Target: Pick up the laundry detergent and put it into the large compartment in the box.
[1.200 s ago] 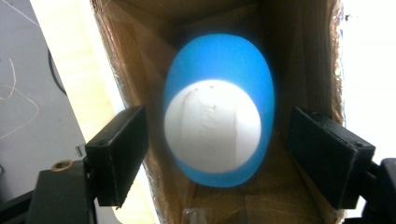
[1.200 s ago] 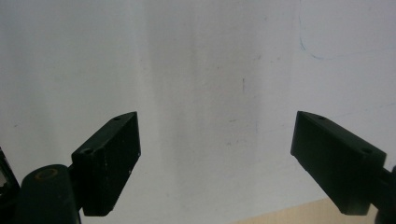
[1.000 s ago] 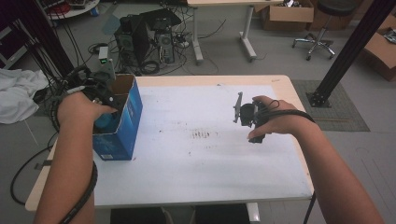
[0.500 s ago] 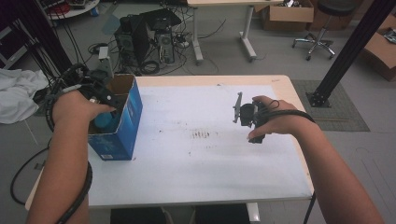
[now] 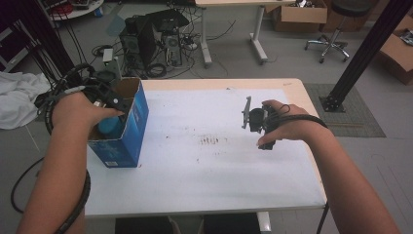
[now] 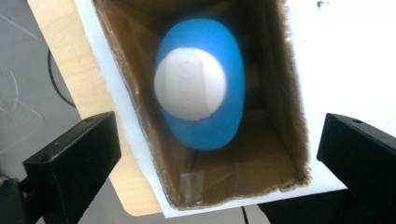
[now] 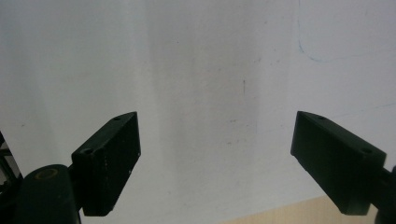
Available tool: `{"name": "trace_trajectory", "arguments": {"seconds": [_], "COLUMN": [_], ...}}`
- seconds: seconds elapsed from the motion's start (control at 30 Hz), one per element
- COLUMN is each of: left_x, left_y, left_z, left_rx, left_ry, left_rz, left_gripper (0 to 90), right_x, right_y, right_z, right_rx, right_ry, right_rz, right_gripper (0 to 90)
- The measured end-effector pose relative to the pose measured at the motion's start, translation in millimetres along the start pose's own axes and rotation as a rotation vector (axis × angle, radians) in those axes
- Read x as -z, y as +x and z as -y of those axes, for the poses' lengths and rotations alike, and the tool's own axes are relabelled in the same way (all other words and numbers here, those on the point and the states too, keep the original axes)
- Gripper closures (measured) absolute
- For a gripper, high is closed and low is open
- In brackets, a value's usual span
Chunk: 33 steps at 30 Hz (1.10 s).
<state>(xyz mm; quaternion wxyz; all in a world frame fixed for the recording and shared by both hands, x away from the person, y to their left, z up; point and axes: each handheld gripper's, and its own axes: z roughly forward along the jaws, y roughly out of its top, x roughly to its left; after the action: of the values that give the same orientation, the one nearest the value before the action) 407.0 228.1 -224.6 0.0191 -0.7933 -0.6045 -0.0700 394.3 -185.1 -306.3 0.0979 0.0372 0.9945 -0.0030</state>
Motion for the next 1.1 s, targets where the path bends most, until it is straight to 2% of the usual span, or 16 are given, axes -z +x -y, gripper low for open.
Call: {"name": "trace_trajectory", "arguments": {"seconds": [0.17, 0.27, 0.3, 0.33, 0.4, 0.43, 0.53, 0.57, 0.6, 0.7, 0.73, 0.87, 0.9, 0.97, 1.0, 1.1], "left_x": [9.8, 20.4, 20.4, 26.2, 29.0, 34.4, 41.3, 41.3, 44.9, 49.5, 49.5, 56.6, 56.6, 59.0, 60.4, 61.5], "left_y": [-4.7, -12.8, -12.8, -17.1, -19.2, -23.6, -31.7, -31.7, -37.2, -46.2, -46.2, -64.0, -64.0, -74.5, -84.5, -93.8], "left_z": [-0.8, -2.6, -2.6, -3.5, -3.9, -4.7, -5.7, -5.7, -6.6, -8.0, -8.0, -9.2, -9.2, -8.4, -7.4, -6.5], "left_rx": [-0.037, -0.094, -0.094, -0.123, -0.135, -0.163, -0.206, -0.206, -0.24, -0.287, -0.287, -0.376, -0.376, -0.429, -0.487, -0.531], "left_ry": [-0.017, -0.03, -0.03, -0.039, -0.047, -0.059, -0.073, -0.073, -0.078, -0.092, -0.092, -0.112, -0.112, -0.119, -0.106, -0.11], "left_rz": [-0.004, 0.018, 0.018, 0.021, 0.023, 0.027, 0.03, 0.03, 0.041, 0.062, 0.062, 0.079, 0.079, 0.083, 0.083, 0.077], "left_gripper": [0.1, 0.1, 0.1, 0.1, 0.1, 0.1, 0.1, 0.1, 0.1, 0.1, 0.1, 0.1, 0.1, 0.1, 0.1, 0.1], "right_x": [0.6, 1.2, 1.2, 1.7, 2.1, 2.1, 1.8, 1.8, 1.8, 2.3, 2.5, 3.4, 3.3, 3.2, 3.1, 2.9], "right_y": [-0.5, -1.0, -1.0, -1.1, -1.2, -1.3, -1.2, -1.2, -1.1, -1.2, -1.2, -1.1, -0.9, -0.5, -0.1, 0.4], "right_z": [0.7, 0.5, 0.5, -0.1, -0.7, -0.9, -1.6, -1.6, -2.1, -2.3, -2.2, -2.3, -2.2, -2.2, -2.2, -2.0], "right_rx": [-0.003, -0.003, -0.003, -0.001, -0.001, 0.0, -0.001, -0.001, 0.002, 0.001, 0.0, 0.002, 0.001, 0.005, 0.005, 0.008], "right_ry": [-0.001, 0.0, 0.0, 0.003, 0.004, 0.004, 0.005, 0.005, 0.006, 0.009, 0.009, 0.013, 0.013, 0.017, 0.018, 0.018], "right_rz": [0.0, 0.0, 0.0, 0.0, -0.001, 0.0, -0.003, -0.003, -0.003, -0.004, -0.004, -0.005, -0.005, -0.009, -0.008, -0.011], "right_gripper": [16.0, 16.0, 16.0, 15.9, 15.9, 16.0, 15.9, 15.9, 15.9, 15.9, 15.9, 16.0, 15.9, 16.0, 16.0, 15.9]}}
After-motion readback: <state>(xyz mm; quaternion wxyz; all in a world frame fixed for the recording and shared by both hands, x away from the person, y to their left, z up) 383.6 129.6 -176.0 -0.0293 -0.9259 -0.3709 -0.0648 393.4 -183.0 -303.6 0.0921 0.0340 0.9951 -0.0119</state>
